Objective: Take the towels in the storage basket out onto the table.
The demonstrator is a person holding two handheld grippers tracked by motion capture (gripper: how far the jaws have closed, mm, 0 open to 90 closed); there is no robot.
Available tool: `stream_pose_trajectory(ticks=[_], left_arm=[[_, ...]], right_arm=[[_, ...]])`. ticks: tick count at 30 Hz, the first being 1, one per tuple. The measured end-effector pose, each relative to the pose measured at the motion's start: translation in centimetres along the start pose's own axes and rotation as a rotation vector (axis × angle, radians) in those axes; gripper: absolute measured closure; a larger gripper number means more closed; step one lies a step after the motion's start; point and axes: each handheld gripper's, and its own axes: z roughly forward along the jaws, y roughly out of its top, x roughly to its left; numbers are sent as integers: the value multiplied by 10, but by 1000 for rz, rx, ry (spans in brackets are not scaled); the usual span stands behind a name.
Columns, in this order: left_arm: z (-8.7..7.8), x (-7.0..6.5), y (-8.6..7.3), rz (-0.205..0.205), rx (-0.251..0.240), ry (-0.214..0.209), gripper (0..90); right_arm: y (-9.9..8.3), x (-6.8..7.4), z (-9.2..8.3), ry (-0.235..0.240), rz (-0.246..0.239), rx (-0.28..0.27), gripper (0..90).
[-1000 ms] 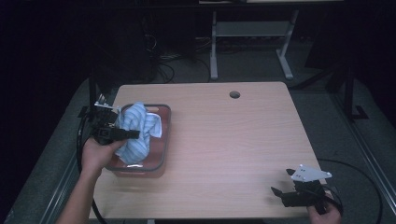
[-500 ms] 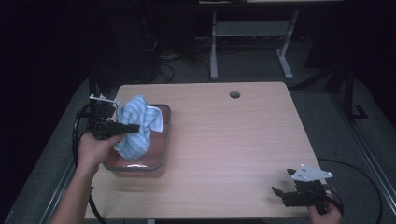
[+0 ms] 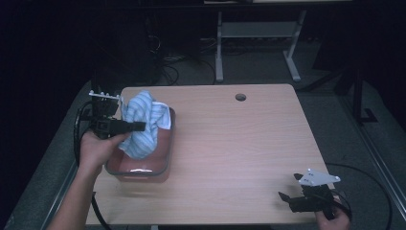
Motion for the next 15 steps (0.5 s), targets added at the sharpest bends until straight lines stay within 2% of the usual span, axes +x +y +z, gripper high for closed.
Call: stream_pose_trajectory(ticks=[5, 15], left_arm=[[-4, -7, 6, 4, -19, -21, 675], [-2, -22, 17, 31, -22, -56, 675]], right_arm=[[0, -1, 1, -2, -9, -3, 138], [0, -1, 0, 0, -9, -3, 138]])
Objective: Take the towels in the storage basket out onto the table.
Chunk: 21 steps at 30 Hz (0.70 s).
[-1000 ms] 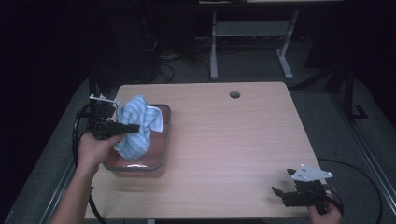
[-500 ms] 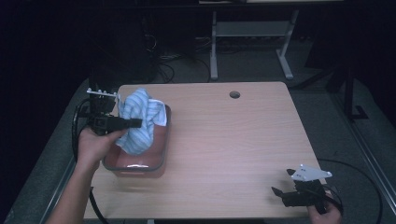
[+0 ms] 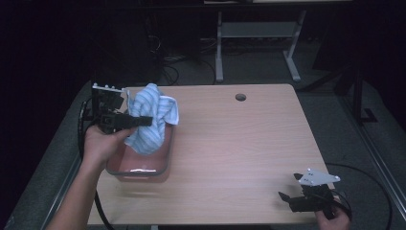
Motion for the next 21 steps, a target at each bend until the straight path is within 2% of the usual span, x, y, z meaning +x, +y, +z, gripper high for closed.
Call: stream_pose_trajectory(ticks=[14, 21], left_arm=[[22, -19, 14, 34, 24, -25, 675], [31, -27, 18, 43, 28, -46, 675]], right_arm=[[-1, -2, -1, 2, 1, -8, 138], [-2, -3, -1, 10, 18, -4, 138]])
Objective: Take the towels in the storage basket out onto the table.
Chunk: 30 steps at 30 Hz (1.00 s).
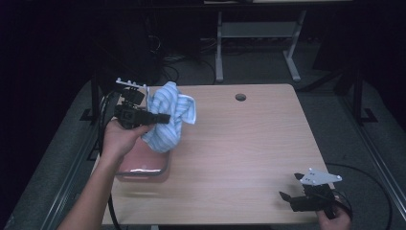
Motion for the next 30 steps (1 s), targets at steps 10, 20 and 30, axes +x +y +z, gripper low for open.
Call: stream_pose_trajectory(ticks=[10, 20, 30], left_arm=[[21, -9, 7, 12, 8, -35, 675], [45, -13, 14, 21, 7, -46, 674], [74, -19, 22, 35, 48, -63, 674]], right_arm=[[-1, 0, -3, 2, 9, -11, 138], [-3, -4, -5, -2, 21, -26, 138], [-2, -5, -3, 9, 25, -32, 138]])
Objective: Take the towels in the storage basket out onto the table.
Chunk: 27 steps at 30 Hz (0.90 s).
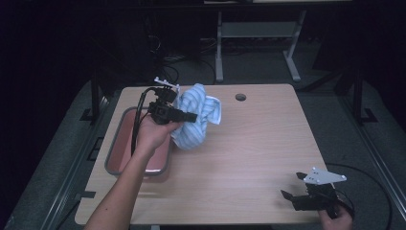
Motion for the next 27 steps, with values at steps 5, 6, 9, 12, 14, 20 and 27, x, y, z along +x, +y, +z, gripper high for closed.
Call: stream_pose_trajectory(ticks=[5, 6, 9, 12, 14, 20, 27], left_arm=[[12, 0, 3, 1, -6, -12, 674], [15, -1, 4, -2, -7, -12, 674], [20, -1, 5, 1, 3, -13, 674], [26, -1, 7, 3, 14, -12, 674], [33, -1, 8, -5, 20, -13, 674], [48, 0, 10, -6, 41, -14, 674], [70, -4, 14, 2, 70, -29, 674]], right_arm=[[1, 0, 2, 14, 3, -10, 138], [1, 0, 2, 15, 3, -9, 138], [1, 0, 3, 18, 4, -6, 138], [1, -1, 3, 19, 6, -6, 138], [1, -1, 3, 18, 7, -4, 138], [1, -2, 2, 14, 4, -6, 138], [0, -1, 0, 15, 3, -8, 138]])
